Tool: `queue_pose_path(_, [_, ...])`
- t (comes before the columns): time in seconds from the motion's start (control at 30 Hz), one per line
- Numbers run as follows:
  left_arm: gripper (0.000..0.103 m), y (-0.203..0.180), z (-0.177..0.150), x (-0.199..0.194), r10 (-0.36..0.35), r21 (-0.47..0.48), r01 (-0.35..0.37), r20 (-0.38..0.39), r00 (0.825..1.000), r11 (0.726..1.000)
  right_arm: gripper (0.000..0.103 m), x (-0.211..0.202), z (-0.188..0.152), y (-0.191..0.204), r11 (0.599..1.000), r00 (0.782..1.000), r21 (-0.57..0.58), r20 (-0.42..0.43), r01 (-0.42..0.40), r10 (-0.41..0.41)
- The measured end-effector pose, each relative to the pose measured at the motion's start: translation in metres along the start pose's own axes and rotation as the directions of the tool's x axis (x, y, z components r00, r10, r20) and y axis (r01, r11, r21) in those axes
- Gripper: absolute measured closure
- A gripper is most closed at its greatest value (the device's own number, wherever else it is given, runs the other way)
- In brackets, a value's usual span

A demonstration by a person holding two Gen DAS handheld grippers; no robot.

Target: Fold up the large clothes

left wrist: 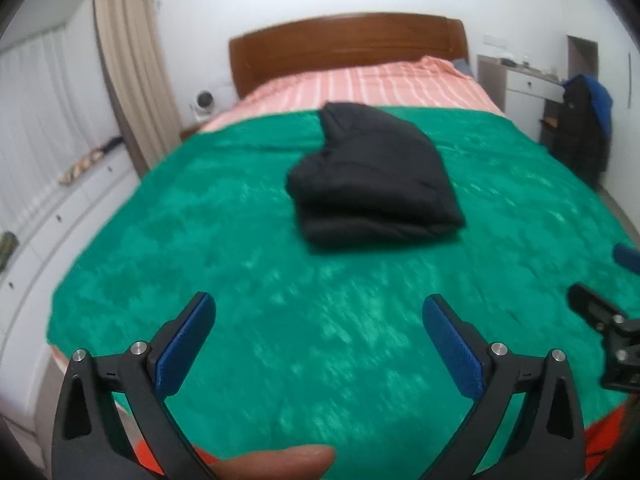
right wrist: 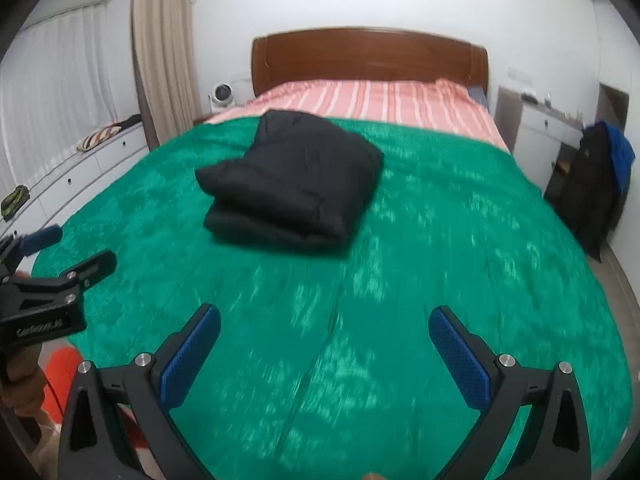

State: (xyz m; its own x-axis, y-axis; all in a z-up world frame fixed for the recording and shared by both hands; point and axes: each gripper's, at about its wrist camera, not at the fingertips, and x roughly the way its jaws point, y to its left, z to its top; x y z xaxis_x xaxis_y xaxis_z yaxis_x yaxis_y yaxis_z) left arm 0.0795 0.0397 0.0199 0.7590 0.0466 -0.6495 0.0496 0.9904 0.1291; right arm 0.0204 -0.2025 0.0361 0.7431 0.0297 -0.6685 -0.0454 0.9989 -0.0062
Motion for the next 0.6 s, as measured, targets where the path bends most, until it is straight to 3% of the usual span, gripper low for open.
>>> queue_pose_path(0.13, [0.0, -0.001, -0.01, -0.014, 0.002, -0.004, -0.002, -0.004, 1.0, 1.0, 0.0, -0.012, -0.008, 0.007, 1.0, 1.0, -0.003, -0.02, 0.003, -0.003])
queue_pose_path(0.4, [0.0, 0.0, -0.011, -0.022, 0.004, -0.007, -0.004, 0.016, 1.0, 1.0, 0.0, -0.021, -0.009, 0.012, 0.996, 0.996, -0.037, 0.005, 0.084, -0.084])
queue_pose_path(0.6, [0.0, -0.001, -0.015, -0.022, -0.001, -0.021, 0.002, 0.025, 1.0, 1.0, 0.0, -0.024, -0.012, 0.01, 0.997, 0.998, -0.026, 0.005, 0.068, -0.068])
